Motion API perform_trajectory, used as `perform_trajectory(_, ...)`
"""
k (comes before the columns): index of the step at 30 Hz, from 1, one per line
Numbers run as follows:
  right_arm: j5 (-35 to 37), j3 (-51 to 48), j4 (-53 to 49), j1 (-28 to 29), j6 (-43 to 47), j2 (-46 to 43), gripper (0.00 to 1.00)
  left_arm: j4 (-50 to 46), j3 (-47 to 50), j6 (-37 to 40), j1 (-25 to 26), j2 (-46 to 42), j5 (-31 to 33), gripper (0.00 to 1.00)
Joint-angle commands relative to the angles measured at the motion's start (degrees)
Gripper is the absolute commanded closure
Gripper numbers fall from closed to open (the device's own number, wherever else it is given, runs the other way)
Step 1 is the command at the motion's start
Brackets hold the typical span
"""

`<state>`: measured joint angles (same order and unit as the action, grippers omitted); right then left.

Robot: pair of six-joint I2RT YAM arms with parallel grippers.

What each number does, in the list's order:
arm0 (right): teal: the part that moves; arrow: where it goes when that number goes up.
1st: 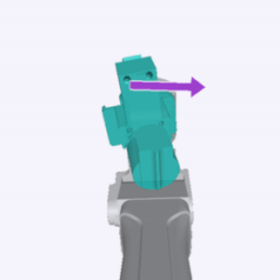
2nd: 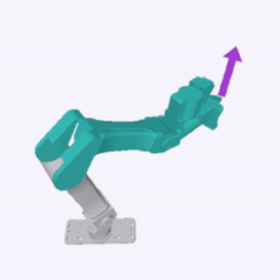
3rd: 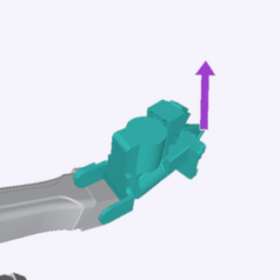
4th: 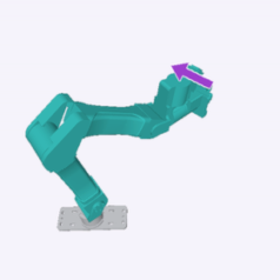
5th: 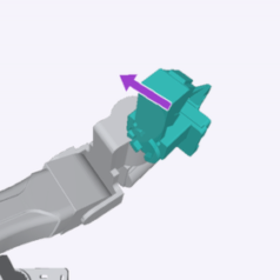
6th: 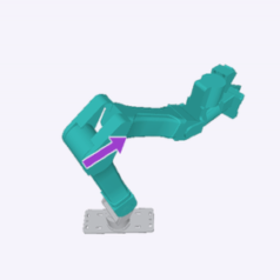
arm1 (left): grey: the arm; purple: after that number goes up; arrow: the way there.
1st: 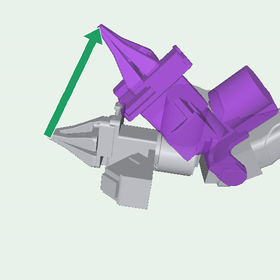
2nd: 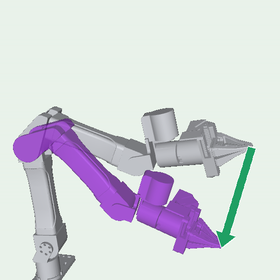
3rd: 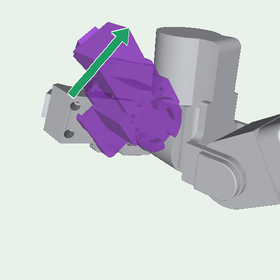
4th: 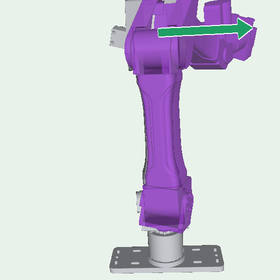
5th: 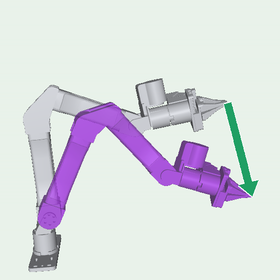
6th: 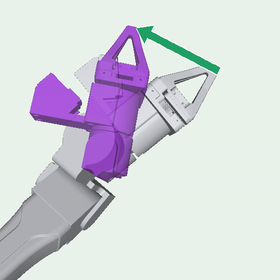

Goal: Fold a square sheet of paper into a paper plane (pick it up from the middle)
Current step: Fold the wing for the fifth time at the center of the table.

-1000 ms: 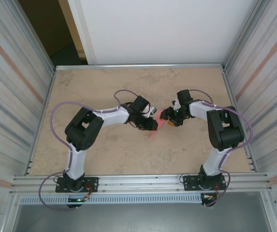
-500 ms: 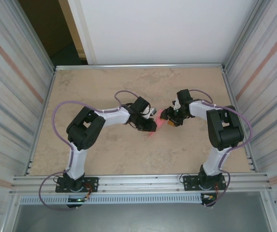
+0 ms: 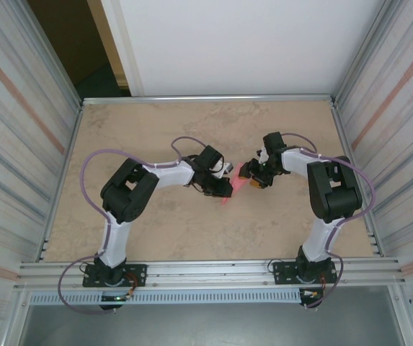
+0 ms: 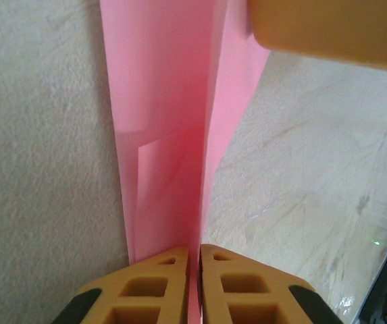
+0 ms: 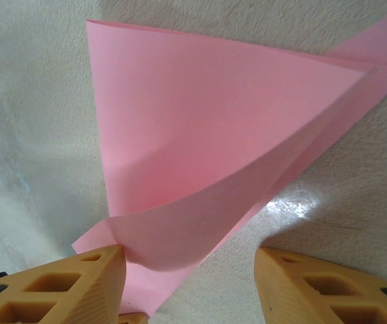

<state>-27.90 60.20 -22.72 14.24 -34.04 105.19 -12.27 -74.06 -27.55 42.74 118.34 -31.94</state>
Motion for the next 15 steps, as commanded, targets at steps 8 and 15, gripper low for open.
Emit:
perform_trajectory(8,5.71,-0.97,2.20,1.23,0.38,5.85,0.45,0.54,1.54,0.17,-0.08,-4.77,0.51,0.79)
perform_trajectory(15,5.75,-0.92,2.28,1.40,0.29,6.24,0.45,-2.05,1.82,2.46,1.77,-6.46,9.56,0.65)
